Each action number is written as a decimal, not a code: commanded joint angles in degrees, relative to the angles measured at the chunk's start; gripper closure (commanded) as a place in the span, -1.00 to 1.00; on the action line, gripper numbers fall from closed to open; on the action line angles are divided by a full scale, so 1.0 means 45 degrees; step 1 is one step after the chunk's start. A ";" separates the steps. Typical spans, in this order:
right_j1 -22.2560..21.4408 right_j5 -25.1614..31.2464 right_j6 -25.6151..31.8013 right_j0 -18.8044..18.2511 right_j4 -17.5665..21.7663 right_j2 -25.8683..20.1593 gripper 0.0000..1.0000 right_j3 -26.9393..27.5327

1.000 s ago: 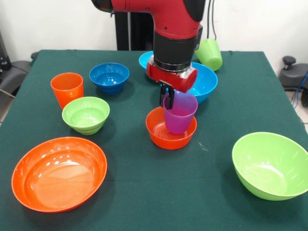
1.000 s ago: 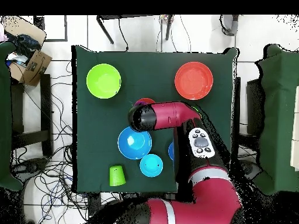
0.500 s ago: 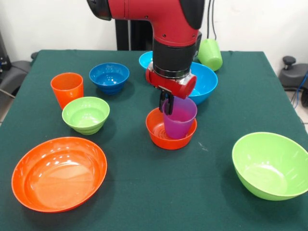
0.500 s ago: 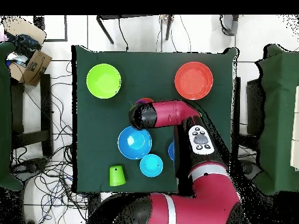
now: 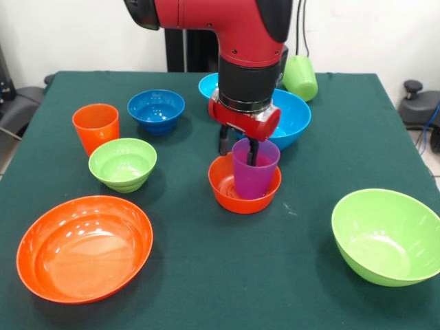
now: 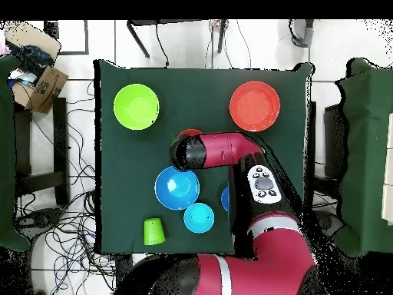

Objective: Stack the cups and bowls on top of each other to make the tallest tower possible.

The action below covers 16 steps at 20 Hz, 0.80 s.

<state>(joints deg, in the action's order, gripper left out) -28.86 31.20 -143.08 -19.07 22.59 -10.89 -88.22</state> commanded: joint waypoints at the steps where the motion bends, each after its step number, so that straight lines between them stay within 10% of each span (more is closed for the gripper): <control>1: -0.0094 0.0397 0.1912 0.0113 0.1042 -0.0449 -1.00 -0.0028; 16: -0.1960 0.1111 0.1936 -0.0097 0.0013 -0.1272 -1.00 -0.0949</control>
<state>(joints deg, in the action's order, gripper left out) -34.69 31.21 -143.08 -19.14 22.58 -11.25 -89.99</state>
